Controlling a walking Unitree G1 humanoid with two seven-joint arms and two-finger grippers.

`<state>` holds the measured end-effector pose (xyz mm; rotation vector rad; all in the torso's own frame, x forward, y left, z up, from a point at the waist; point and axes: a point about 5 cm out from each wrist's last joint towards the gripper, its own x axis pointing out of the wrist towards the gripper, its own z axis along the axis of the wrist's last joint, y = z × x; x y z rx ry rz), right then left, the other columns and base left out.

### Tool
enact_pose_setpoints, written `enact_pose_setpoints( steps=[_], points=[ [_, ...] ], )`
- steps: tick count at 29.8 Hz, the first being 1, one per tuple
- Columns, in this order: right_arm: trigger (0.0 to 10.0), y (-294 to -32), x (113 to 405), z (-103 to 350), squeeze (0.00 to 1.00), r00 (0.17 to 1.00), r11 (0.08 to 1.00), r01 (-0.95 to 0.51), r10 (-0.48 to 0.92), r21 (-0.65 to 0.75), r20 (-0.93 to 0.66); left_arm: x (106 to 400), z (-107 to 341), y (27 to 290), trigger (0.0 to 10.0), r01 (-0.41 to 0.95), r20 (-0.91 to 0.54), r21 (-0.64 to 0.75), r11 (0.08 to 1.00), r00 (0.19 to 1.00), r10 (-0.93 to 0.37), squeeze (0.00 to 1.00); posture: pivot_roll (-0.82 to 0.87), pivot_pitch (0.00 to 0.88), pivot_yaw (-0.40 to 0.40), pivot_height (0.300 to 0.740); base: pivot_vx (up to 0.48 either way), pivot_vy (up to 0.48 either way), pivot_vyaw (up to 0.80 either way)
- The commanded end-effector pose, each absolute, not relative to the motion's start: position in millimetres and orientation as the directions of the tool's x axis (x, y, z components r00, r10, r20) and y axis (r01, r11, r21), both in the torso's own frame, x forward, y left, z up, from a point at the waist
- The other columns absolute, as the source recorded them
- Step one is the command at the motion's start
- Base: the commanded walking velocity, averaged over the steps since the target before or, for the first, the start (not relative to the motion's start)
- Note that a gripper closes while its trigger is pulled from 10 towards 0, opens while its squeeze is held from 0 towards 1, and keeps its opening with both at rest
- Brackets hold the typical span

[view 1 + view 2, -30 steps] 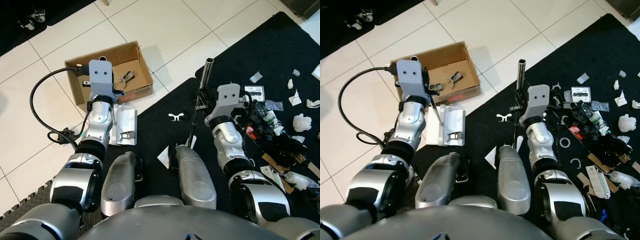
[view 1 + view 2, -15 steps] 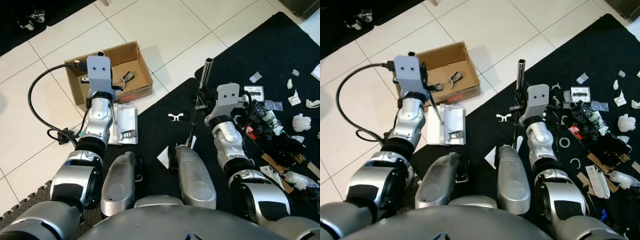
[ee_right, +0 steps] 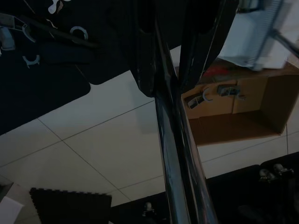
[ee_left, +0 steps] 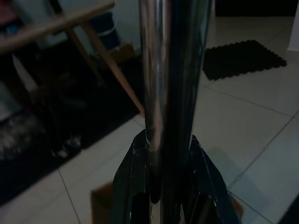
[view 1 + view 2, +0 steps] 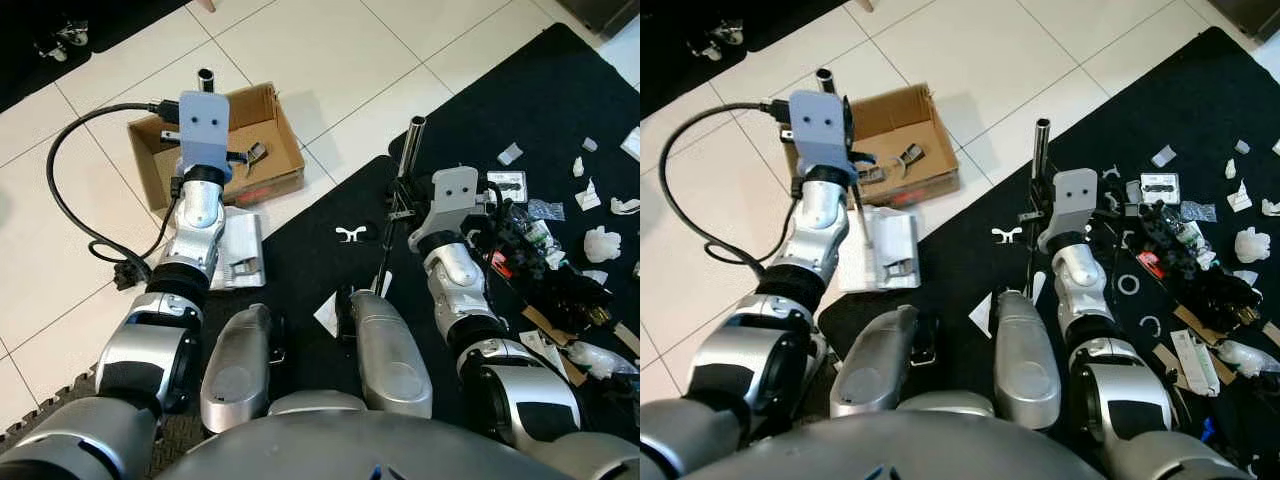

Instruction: Sweep floor

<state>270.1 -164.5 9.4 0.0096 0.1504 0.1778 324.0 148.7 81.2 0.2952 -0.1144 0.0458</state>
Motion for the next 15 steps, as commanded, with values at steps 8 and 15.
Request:
enact_pose_setpoints(
  steps=[8, 15],
  points=[
    [10.0, -166.5, 266.5, 4.7, 0.0, 0.971, 0.986, -0.168, 0.169, 0.017, -0.168, 333.4, 100.3, 151.4, 10.0, -0.059, 0.198, 0.337, 0.94, 0.98, -0.009, 0.0, -0.02, 0.113, 0.006, 0.74, 0.0, 0.0, 0.0],
    [10.0, -166.6, 265.6, 3.8, 0.0, 0.971, 0.986, -0.166, 0.166, 0.017, -0.171, 333.5, 91.9, 153.3, 10.0, -0.077, 0.101, 0.091, 0.993, 0.993, 0.068, 0.0, -0.02, 0.114, 0.009, 0.74, 0.0, 0.0, 0.0]
  ],
)
